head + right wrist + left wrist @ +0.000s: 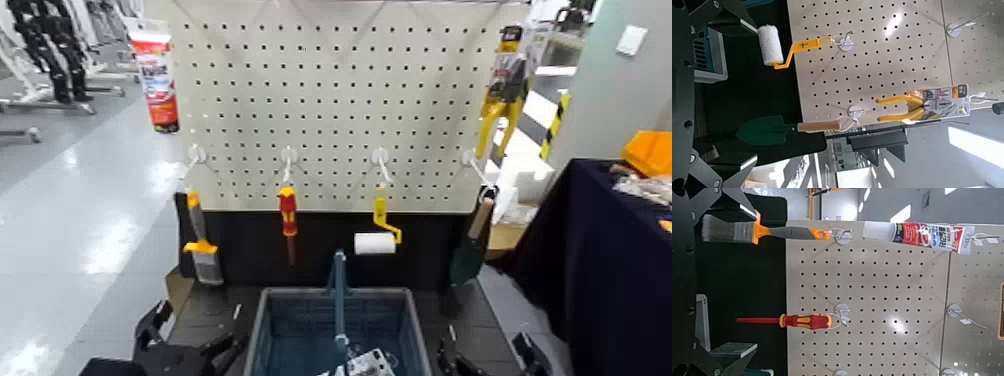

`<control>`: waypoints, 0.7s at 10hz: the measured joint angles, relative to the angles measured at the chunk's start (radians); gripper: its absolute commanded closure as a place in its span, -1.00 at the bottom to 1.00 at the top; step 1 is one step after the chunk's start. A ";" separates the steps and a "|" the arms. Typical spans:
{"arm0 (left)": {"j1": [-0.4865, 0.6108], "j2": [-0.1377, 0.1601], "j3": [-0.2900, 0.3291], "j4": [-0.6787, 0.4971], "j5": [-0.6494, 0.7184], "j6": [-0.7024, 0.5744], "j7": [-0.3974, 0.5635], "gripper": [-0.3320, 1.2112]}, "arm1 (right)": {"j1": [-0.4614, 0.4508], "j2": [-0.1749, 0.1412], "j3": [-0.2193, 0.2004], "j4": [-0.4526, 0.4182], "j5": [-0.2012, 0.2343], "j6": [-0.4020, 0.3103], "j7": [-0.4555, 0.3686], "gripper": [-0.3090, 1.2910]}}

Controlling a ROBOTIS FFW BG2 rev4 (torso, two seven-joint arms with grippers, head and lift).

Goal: Put the yellow pliers into the crate.

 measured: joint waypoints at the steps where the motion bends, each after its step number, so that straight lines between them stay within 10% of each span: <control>1: -0.001 -0.002 0.001 0.000 -0.001 0.001 0.000 -0.38 | -0.003 -0.001 0.000 0.003 -0.005 0.001 0.002 -0.39; 7: -0.008 0.000 0.001 0.000 0.000 0.011 -0.005 -0.38 | -0.006 -0.001 -0.012 0.002 -0.021 0.007 0.017 -0.39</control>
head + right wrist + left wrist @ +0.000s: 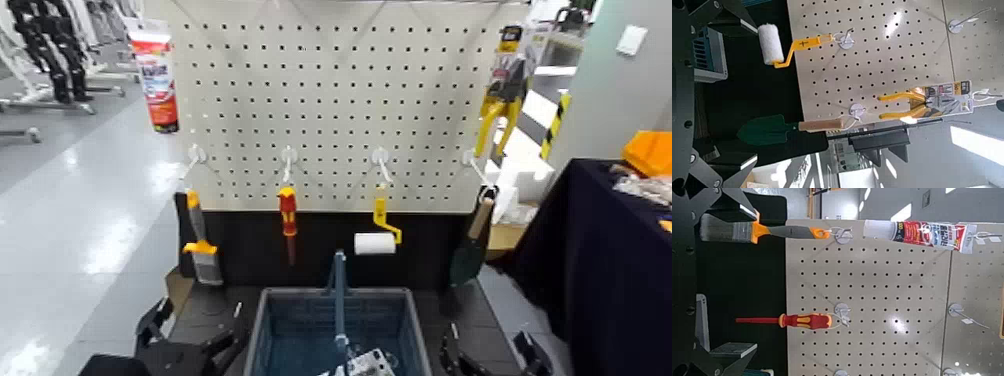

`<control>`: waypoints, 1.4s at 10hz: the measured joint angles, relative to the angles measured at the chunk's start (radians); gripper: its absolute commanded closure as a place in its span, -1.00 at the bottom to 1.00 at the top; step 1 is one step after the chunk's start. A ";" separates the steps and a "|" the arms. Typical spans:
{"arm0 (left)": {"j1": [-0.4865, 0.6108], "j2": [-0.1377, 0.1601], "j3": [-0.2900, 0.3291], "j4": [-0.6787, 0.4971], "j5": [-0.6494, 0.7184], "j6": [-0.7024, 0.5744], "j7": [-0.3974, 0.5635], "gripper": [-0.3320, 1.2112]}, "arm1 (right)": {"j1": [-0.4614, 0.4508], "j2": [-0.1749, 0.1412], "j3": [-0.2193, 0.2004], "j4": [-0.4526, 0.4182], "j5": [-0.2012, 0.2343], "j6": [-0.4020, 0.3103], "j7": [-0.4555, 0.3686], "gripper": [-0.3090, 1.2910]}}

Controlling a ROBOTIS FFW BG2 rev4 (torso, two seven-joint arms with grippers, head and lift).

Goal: Put the yellow pliers into the crate.

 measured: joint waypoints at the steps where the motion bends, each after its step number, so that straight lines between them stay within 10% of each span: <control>1: -0.001 0.000 -0.001 0.000 0.000 0.003 0.000 -0.38 | -0.001 0.000 -0.006 -0.001 -0.004 0.000 0.009 -0.39; 14: -0.017 -0.002 -0.011 0.001 0.000 0.039 -0.021 -0.38 | -0.277 0.014 -0.402 -0.129 -0.085 0.428 0.614 -0.37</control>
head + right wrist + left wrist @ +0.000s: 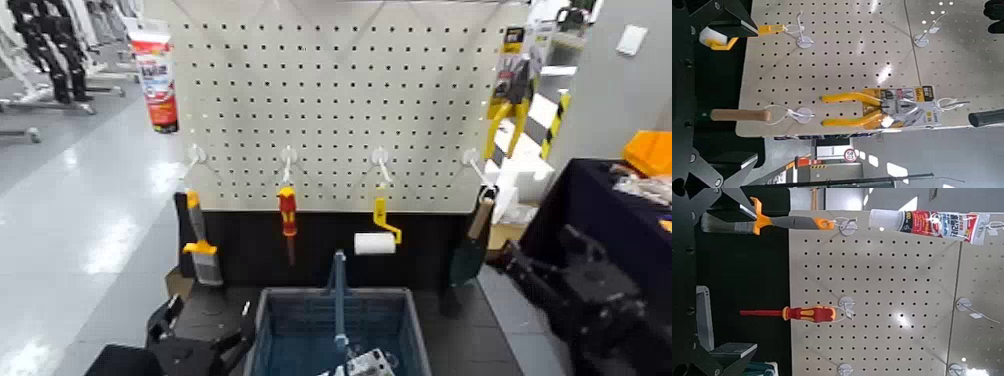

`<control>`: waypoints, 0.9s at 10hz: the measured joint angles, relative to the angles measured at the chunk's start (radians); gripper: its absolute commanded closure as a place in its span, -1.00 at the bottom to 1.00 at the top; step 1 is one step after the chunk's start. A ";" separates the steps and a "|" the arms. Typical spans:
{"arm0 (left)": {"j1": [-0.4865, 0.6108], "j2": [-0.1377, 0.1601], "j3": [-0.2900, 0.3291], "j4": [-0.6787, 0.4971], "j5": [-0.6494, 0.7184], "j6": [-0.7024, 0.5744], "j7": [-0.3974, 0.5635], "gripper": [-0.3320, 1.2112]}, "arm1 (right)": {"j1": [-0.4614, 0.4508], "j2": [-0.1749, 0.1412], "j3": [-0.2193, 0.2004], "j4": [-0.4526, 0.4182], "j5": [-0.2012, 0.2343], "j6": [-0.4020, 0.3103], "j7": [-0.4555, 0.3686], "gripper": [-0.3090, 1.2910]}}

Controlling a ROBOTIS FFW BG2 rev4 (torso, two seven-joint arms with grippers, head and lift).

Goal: Put the yellow pliers into the crate.

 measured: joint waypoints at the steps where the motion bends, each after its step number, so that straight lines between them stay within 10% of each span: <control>1: -0.003 0.000 -0.001 0.001 0.000 0.001 -0.002 -0.38 | -0.046 -0.007 -0.027 -0.003 0.008 0.040 0.047 -0.37; 9: -0.015 -0.001 -0.007 0.007 -0.002 0.003 -0.018 -0.38 | -0.355 -0.168 -0.053 0.087 -0.023 0.196 0.257 -0.37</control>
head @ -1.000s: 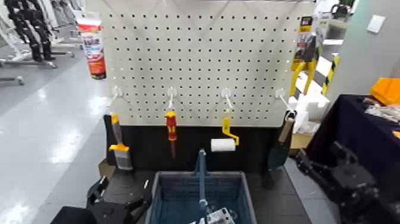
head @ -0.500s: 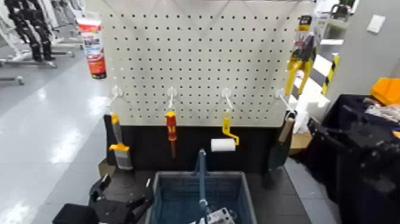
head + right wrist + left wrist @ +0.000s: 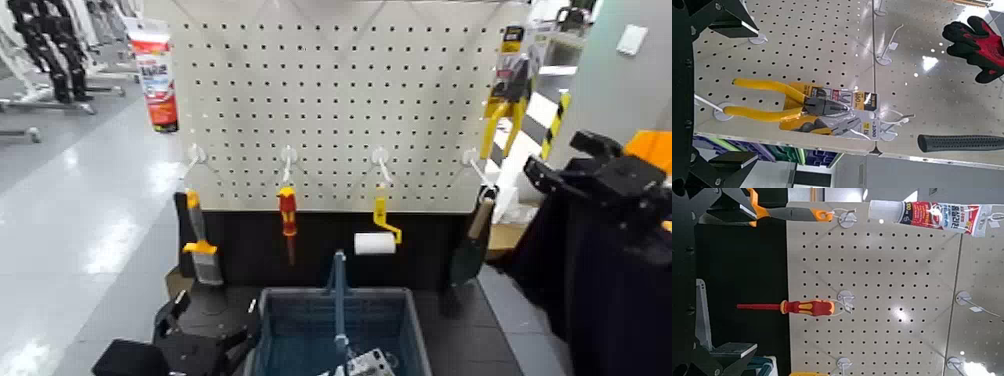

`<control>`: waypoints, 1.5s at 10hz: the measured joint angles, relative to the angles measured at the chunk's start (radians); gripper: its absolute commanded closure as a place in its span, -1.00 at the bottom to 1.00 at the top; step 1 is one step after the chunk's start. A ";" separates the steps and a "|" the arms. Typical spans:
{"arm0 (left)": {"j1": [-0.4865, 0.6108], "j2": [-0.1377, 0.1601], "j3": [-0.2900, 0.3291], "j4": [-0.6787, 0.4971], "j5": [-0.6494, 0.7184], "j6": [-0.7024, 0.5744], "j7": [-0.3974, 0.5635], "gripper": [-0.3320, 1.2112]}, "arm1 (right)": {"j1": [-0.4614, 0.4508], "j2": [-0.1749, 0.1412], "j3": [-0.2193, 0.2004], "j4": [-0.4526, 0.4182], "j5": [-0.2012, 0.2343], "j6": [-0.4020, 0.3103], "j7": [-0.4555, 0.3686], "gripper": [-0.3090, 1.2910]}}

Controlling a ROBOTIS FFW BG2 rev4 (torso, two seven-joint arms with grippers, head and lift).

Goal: Put the yellow pliers into the crate.

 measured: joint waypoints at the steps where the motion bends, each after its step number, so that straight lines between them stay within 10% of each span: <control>1: -0.001 0.000 -0.001 0.000 0.000 0.000 -0.002 -0.38 | -0.035 -0.020 0.008 0.025 -0.009 0.001 0.024 -0.36; 15: -0.017 -0.022 -0.003 0.005 -0.015 -0.006 -0.034 -0.38 | -0.336 -0.154 0.162 0.321 -0.079 -0.053 0.169 -0.34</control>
